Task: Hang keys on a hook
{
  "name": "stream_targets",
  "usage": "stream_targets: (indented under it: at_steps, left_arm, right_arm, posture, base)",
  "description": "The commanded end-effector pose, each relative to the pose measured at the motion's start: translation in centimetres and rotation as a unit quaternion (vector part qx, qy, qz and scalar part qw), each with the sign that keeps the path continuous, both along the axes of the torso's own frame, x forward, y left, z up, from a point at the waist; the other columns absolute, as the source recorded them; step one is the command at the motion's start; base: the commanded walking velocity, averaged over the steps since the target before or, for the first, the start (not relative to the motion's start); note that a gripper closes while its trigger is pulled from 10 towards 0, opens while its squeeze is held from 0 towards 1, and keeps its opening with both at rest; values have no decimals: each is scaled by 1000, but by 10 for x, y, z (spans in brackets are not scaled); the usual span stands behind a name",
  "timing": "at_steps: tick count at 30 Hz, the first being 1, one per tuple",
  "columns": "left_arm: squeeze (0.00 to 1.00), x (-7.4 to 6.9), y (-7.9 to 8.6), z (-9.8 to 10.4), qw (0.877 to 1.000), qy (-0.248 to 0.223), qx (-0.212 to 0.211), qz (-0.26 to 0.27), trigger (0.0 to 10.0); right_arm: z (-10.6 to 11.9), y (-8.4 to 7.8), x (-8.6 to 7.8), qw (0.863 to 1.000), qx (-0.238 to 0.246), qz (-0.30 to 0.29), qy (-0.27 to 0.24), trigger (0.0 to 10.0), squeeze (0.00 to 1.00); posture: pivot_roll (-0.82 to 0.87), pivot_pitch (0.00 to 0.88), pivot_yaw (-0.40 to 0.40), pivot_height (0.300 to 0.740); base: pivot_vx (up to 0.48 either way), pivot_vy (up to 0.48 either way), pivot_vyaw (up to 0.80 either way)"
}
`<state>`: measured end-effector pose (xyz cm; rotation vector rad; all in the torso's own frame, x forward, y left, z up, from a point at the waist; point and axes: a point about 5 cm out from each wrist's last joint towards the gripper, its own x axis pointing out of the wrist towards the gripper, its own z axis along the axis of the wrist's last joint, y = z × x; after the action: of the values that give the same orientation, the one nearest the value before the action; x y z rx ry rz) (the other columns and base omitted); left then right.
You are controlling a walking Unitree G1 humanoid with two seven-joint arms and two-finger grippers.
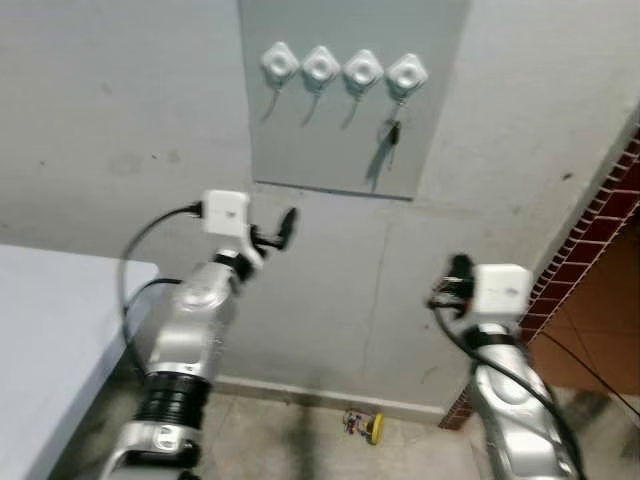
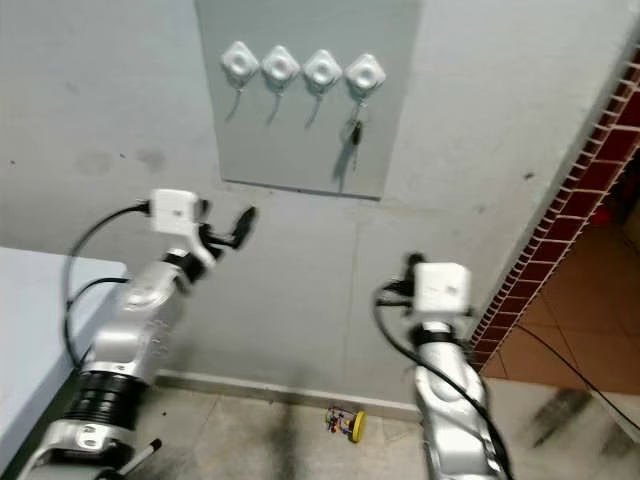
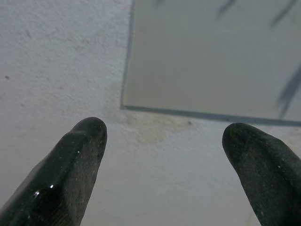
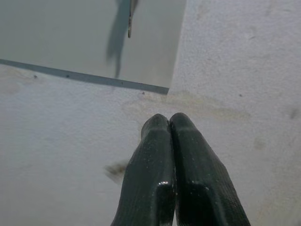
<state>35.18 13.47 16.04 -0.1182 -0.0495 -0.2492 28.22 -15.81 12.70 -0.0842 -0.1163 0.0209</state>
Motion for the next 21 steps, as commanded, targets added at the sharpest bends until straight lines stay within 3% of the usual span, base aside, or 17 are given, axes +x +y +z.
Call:
stream_targets:
  at_steps: [1,5,12,15,21]
  left_arm:
    - [0,0,-12,3,1000,-2,0,-19,10000]
    - [0,0,-12,4,998,-13,52,-13,10000]
    - [0,1,-13,6,999,-20,48,-13,10000]
    - [0,0,-15,6,997,-27,76,-18,10000]
    - [0,-4,-21,15,996,-58,60,-33,10000]
  right_arm:
    - [2,-8,0,1000,-3,-12,-1,10000,0]
    - [3,-7,1,1000,-2,-9,-2,10000,0]
    - [1,-6,1,1000,-2,-7,-1,10000,0]
    - [0,-6,0,1000,-3,-7,1,10000,0]
    - [-1,-6,-1,1000,-2,-8,4,10000,0]
  posture:
    - [-96,0,-42,740]
    - [-96,0,-42,740]
    - [-94,0,-44,740]
    - [-94,0,-44,740]
    - [-96,0,-42,740]
  base:
    - [0,454,0]
    - [323,202,0]
    - [480,0,0]
    - [0,0,0]
    - [0,0,0]
